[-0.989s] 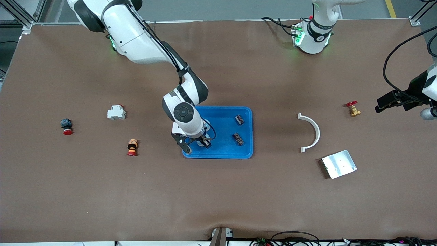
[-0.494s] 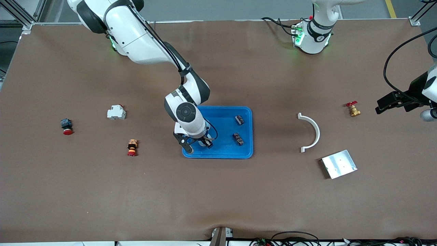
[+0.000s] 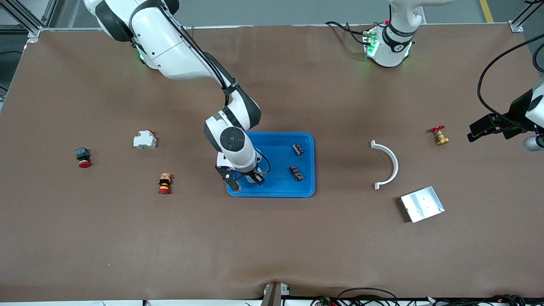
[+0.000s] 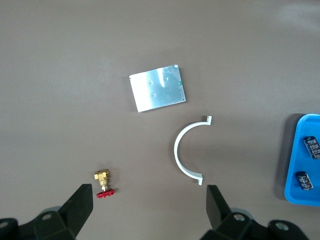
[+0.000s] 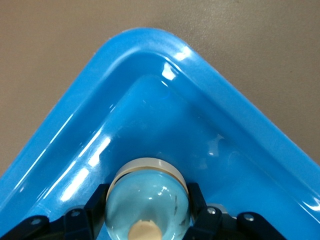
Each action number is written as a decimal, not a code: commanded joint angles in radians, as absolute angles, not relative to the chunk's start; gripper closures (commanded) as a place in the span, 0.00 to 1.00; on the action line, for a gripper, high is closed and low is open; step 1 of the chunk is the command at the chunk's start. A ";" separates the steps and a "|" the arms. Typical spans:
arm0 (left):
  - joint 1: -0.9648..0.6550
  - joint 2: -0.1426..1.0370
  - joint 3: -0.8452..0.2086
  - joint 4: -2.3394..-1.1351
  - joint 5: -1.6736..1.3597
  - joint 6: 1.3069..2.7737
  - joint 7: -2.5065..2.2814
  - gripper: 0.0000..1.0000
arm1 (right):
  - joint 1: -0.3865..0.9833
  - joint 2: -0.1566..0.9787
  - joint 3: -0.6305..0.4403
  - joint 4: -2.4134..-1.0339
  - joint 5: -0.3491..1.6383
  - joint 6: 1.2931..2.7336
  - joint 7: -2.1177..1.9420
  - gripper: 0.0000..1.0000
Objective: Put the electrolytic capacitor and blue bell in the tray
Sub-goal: 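Lower the bell into the tray beside the first bell and open the right gripper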
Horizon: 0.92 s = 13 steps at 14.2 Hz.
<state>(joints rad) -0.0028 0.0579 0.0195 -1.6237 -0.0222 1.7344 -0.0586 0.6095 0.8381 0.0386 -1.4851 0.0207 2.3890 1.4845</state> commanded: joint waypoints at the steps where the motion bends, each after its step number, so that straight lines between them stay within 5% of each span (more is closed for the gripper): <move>1: -0.006 0.067 0.018 -1.591 0.002 1.713 -0.049 0.00 | 0.621 0.857 0.025 -1.457 -0.006 2.385 1.511 1.00; 5: -0.005 0.067 0.018 -1.591 0.000 1.715 -0.048 0.00 | 0.621 0.859 0.025 -1.459 -0.009 2.385 1.511 1.00; 6: -0.005 0.067 0.018 -1.591 0.000 1.715 -0.049 0.00 | 0.618 0.861 0.025 -1.459 -0.011 2.384 1.511 0.42; 7: -0.005 0.067 0.018 -1.591 0.000 1.715 -0.049 0.00 | 0.620 0.862 0.025 -1.460 -0.011 2.385 1.511 0.00; 13: -0.003 0.067 0.018 -1.591 0.000 1.715 -0.048 0.00 | 0.617 0.858 0.025 -1.456 -0.012 2.379 1.502 0.00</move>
